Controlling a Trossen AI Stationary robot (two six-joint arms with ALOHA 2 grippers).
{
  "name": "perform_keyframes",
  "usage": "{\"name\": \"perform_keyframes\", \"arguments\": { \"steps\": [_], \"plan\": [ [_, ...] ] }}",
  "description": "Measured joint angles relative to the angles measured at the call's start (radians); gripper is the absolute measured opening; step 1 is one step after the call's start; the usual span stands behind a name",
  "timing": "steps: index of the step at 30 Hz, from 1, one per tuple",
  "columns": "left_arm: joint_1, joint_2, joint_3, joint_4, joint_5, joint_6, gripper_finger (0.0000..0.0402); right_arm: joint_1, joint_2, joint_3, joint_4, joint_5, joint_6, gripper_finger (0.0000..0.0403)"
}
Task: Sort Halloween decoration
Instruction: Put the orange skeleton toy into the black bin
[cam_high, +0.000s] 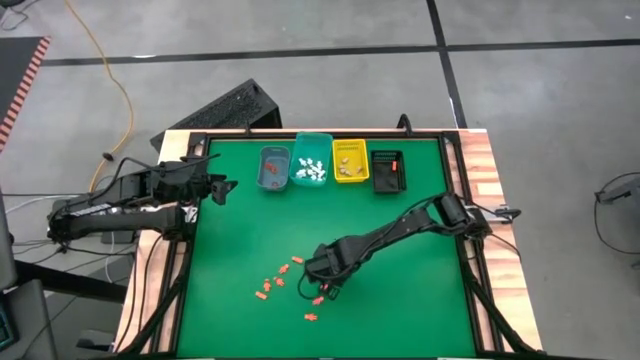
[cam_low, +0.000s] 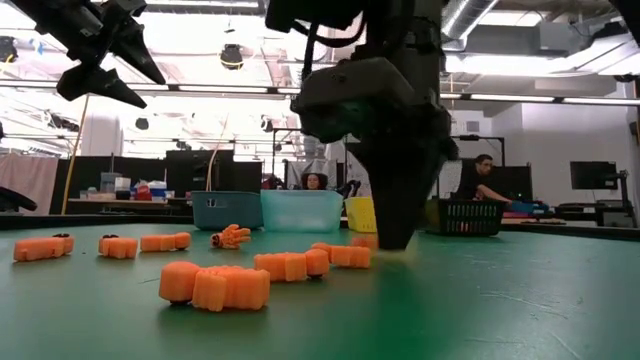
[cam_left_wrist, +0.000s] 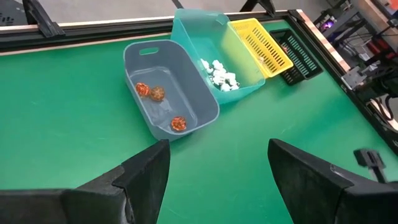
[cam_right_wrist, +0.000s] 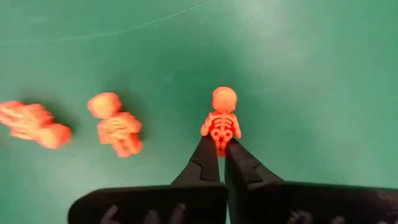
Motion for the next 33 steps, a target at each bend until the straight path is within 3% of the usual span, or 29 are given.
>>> {"name": "perform_keyframes", "arguments": {
  "steps": [9,17,33],
  "plan": [
    [0.000,0.000,0.000,0.000,-0.002,0.000,0.0261,-0.087,-0.007,0.090,-0.125,0.006,-0.184,0.0002],
    [0.000,0.000,0.000,-0.001,-0.001,0.007,0.0261,-0.198,-0.100,0.089,-0.161,0.003,-0.304,0.0001],
    [0.000,0.000,0.000,-0.016,-0.001,0.020,0.0261,-0.592,-0.317,0.056,-0.390,0.074,-0.463,0.0001]
  ]
}}
